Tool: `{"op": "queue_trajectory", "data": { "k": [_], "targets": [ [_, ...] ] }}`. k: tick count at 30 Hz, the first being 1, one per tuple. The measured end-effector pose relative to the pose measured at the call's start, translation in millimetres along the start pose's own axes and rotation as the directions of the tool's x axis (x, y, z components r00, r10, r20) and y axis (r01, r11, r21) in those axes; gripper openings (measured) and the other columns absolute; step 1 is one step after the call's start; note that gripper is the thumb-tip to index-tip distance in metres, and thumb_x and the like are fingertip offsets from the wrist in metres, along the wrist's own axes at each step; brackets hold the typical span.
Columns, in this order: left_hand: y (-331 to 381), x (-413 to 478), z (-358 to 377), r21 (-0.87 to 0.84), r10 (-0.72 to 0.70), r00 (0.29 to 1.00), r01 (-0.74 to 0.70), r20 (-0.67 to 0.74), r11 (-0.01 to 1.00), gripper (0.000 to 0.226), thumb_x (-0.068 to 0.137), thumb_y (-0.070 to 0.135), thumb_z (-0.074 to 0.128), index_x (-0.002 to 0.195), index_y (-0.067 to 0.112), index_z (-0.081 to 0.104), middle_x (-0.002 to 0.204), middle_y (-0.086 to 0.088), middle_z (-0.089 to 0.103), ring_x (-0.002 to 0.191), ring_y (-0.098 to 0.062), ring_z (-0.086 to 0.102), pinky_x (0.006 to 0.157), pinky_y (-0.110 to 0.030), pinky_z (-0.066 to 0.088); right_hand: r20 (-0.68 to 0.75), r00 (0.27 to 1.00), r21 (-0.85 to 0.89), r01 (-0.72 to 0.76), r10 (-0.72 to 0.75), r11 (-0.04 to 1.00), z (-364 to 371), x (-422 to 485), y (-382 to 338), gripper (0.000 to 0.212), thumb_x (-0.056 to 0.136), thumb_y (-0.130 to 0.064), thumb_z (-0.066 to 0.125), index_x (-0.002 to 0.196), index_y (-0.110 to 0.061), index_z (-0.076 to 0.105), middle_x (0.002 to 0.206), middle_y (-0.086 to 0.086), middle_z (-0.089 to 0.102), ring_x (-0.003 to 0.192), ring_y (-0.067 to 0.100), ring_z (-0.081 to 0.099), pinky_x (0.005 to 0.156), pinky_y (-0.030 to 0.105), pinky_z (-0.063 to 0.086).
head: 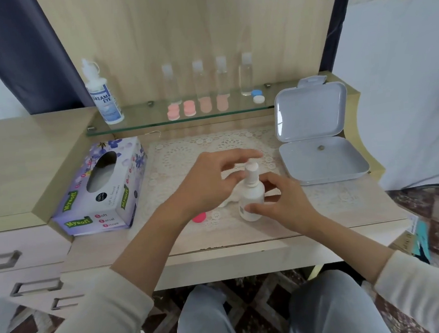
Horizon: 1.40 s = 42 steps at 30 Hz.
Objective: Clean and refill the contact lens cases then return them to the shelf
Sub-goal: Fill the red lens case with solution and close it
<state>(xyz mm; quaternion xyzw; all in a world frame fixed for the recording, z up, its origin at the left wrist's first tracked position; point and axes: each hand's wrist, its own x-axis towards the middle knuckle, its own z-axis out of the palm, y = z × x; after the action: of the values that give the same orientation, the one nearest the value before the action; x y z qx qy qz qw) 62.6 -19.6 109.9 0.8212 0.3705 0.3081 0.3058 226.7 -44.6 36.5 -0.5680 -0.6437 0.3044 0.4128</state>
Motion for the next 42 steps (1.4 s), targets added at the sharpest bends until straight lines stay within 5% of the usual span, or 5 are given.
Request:
{"op": "queue_trajectory", "data": {
  "k": [8,15,23,33,42],
  "targets": [
    [1,18,11,0.285,0.037,0.996,-0.013,-0.078,0.958,0.025,0.078,0.037,0.068,0.095,0.019,0.067,0.094,0.005,0.062,0.076,-0.004,0.055,0.072,-0.019,0.046,-0.015,1.000,0.062,0.007,-0.006,0.998,5,-2,5,0.046,0.065,-0.020,0.081,0.106,-0.019,0.061,0.097,-0.006,0.065,0.091,0.008,0.060,0.078,0.018,0.052],
    [-5,11,4,0.269,0.200,0.979,-0.205,0.047,0.941,0.042,0.075,-0.010,0.044,0.097,0.014,0.071,0.099,-0.001,0.067,0.091,-0.010,0.059,0.081,-0.014,0.045,-0.008,1.000,0.060,0.014,-0.013,0.998,5,-2,5,0.042,0.066,-0.021,0.081,0.101,-0.023,0.059,0.093,-0.014,0.062,0.090,0.006,0.059,0.074,0.014,0.051],
    [-1,18,-8,0.240,0.031,0.992,-0.060,0.125,0.969,0.022,0.079,0.005,0.067,0.099,0.013,0.069,0.087,0.001,0.062,0.074,-0.007,0.058,0.072,-0.017,0.048,-0.013,1.000,0.075,0.017,-0.016,0.997,5,-3,5,0.042,0.066,-0.020,0.081,0.102,-0.024,0.059,0.096,-0.013,0.063,0.090,0.006,0.059,0.073,0.014,0.050],
    [-5,14,0,0.065,-0.024,0.951,0.046,-0.308,0.997,0.010,0.073,0.010,0.070,0.078,0.013,0.062,0.068,0.009,0.059,0.062,0.000,0.054,0.058,-0.009,0.044,-0.021,1.000,0.078,0.015,-0.013,0.997,7,-4,6,0.045,0.068,-0.020,0.080,0.108,-0.021,0.058,0.099,-0.011,0.062,0.091,0.004,0.057,0.072,0.015,0.050],
    [-87,-33,-10,0.166,-0.357,0.834,0.457,-0.421,0.874,0.014,0.075,0.014,0.070,0.084,0.010,0.061,0.067,0.009,0.055,0.062,-0.005,0.052,0.063,-0.018,0.043,-0.010,0.999,0.149,-0.039,0.041,0.988,12,-8,10,0.046,0.067,-0.018,0.080,0.103,-0.027,0.053,0.096,-0.020,0.058,0.090,-0.005,0.056,0.074,0.010,0.048]
  ]
}}
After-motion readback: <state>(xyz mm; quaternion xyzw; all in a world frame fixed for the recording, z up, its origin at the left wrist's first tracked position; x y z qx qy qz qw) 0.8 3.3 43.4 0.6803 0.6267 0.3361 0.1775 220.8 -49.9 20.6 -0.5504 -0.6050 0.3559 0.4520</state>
